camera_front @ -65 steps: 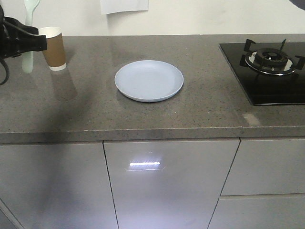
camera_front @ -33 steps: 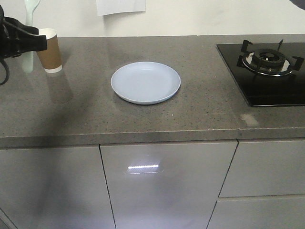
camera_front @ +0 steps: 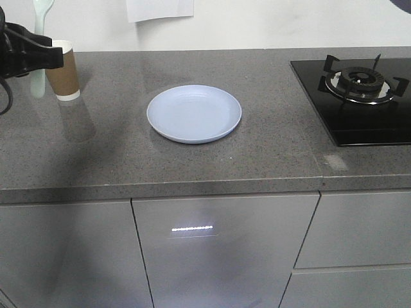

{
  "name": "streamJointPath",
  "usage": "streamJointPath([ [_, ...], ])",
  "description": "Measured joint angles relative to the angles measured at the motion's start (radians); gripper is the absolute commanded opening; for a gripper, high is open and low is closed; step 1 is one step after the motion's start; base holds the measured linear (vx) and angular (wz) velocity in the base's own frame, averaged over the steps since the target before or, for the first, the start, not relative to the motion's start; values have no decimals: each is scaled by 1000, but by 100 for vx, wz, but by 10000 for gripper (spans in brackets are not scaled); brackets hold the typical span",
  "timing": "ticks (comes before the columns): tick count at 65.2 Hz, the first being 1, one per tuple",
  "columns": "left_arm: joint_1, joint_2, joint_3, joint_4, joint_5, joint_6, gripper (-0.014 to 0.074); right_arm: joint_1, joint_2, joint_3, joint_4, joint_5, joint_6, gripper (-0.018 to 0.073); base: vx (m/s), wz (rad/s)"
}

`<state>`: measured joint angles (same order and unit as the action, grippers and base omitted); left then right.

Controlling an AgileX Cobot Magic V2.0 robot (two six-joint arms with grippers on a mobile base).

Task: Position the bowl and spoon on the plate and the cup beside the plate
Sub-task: 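Drive closer to the counter, centering the light blue plate ahead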

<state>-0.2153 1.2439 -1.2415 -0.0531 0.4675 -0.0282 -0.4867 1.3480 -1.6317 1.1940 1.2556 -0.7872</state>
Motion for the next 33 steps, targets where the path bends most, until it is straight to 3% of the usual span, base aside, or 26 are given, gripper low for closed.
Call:
streamJointPath([
  [33, 0, 0, 0, 0, 0, 0, -6, 0, 0, 0, 0, 0, 0, -5, 2, -1],
])
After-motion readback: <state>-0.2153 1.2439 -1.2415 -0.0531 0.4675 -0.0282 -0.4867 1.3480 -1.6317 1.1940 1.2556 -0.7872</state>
